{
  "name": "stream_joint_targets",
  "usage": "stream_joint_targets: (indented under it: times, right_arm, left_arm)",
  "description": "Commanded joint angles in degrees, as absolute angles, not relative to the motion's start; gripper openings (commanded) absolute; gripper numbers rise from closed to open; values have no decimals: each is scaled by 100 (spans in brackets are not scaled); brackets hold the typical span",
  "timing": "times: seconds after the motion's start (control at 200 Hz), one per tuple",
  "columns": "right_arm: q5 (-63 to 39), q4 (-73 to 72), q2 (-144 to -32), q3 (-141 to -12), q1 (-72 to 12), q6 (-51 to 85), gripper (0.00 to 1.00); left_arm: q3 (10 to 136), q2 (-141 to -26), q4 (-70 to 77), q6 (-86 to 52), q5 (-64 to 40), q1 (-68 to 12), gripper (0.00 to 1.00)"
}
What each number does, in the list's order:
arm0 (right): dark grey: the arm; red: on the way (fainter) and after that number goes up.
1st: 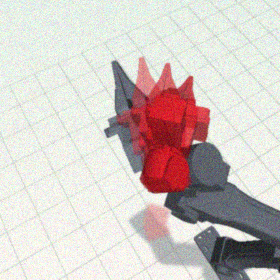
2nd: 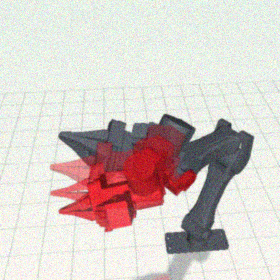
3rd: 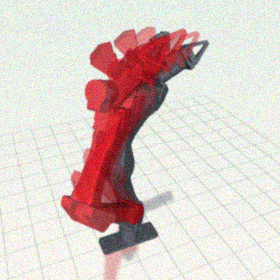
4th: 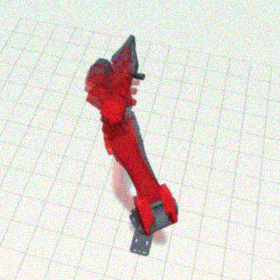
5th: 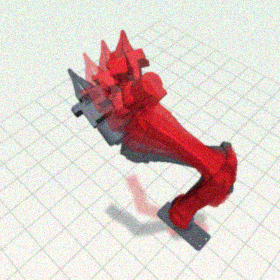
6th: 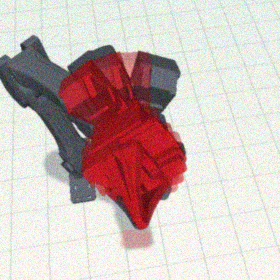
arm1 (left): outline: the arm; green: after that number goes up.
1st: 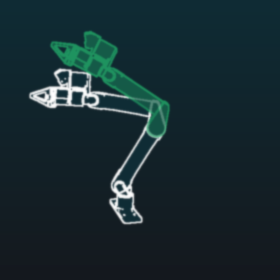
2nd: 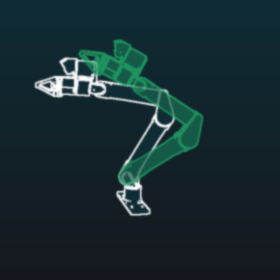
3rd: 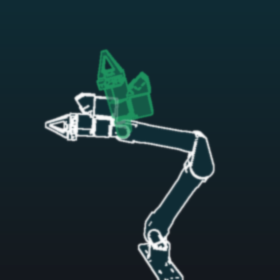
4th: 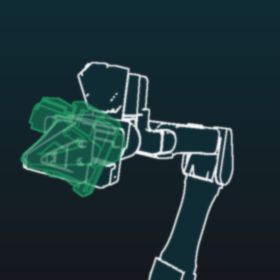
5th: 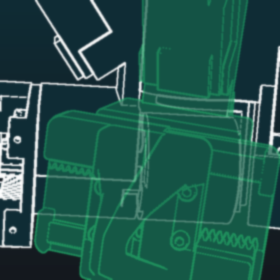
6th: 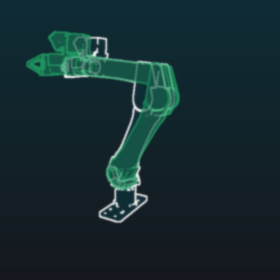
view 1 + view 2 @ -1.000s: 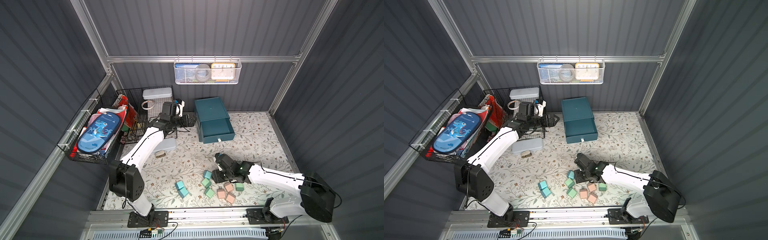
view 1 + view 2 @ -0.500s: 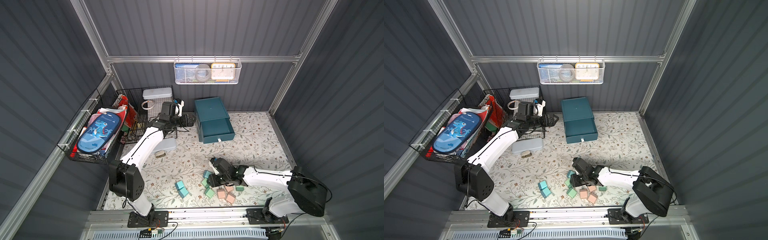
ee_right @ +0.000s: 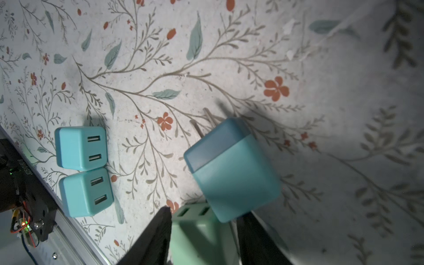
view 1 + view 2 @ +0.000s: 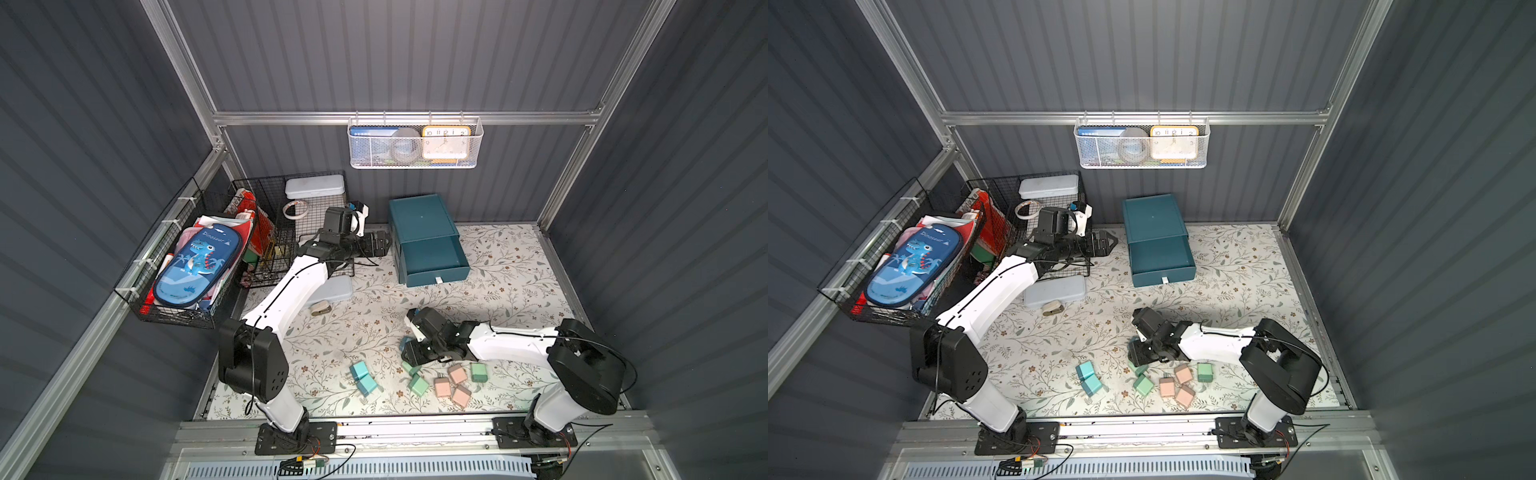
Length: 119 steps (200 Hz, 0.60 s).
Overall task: Place the plugs into the drawer by color
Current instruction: Pick up the plug from the center of the board.
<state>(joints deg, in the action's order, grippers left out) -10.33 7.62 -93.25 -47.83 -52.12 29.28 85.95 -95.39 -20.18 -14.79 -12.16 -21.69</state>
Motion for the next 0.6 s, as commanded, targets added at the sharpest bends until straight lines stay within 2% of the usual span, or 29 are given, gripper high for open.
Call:
stream_joint_targets:
  times: [0.0,0.325,0.505,0.59]
  right_arm:
    - [-1217,678,-9518,-5047,-5236,2758,51]
    - [-1132,1027,-10005,-6023,-5642,2380,52]
    - [-112,1719,-9660,-6217,-5792,2302,53]
    - [519,2109,-9659,-6432,-5809,2702,57]
  left_arm:
    - [8539,-9413,-1924,-1376,-1326,-2136,99]
    - [8539,-9223,-1951,-1415,-1264,-2136,99]
    - [8508,-9038,-1985,-1444,-1089,-2136,99]
    - [8481,-8989,-2021,-1464,-1005,-2136,99]
